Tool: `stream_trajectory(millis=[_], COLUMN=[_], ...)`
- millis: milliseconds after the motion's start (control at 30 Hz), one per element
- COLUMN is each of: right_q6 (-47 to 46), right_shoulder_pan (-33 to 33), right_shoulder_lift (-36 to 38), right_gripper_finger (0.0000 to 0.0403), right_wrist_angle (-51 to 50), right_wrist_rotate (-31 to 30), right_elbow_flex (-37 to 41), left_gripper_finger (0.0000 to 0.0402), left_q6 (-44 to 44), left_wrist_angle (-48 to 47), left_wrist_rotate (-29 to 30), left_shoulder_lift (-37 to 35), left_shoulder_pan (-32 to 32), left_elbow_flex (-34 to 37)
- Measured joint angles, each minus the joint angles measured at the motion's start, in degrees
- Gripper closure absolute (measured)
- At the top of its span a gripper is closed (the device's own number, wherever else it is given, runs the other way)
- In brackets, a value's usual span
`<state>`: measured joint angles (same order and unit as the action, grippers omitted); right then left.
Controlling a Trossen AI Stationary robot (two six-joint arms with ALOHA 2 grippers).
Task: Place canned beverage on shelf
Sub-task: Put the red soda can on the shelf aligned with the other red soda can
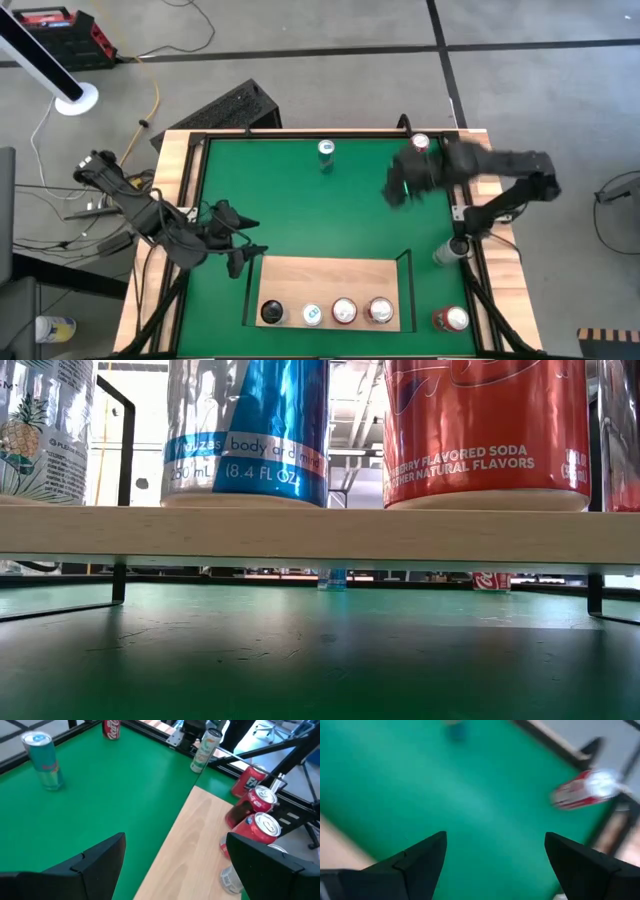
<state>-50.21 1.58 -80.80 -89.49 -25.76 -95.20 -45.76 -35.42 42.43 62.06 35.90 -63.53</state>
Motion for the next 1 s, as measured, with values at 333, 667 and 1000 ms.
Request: stream_trajectory(millis=[333,667,1000], right_q6=[30.8,39.2,33.5], right_shoulder_pan=[-39.6,-55.8,-57.7], right_shoulder_lift=[0.0,-0.1,-0.1], right_gripper_finger=[0.0042,0.0042,0.0042], right_wrist_angle=[10.6,27.1,32.8], right_wrist_rotate=[10.2,16.6,18.4], right_elbow_flex=[5.4,20.6,24.5], left_gripper_finger=[0.0072,0.0072,0.0072], left_q6=[-6.7,-6.9,5.8], left_wrist_angle=[0.4,0.1,-0.2], left_wrist_rotate=[3.3,3.7,-10.4], left_shoulder_lift=[1.4,1.3,-0.8], left_shoulder_pan=[0.0,-3.3,-11.8], left_elbow_flex=[0.0,0.0,0.0])
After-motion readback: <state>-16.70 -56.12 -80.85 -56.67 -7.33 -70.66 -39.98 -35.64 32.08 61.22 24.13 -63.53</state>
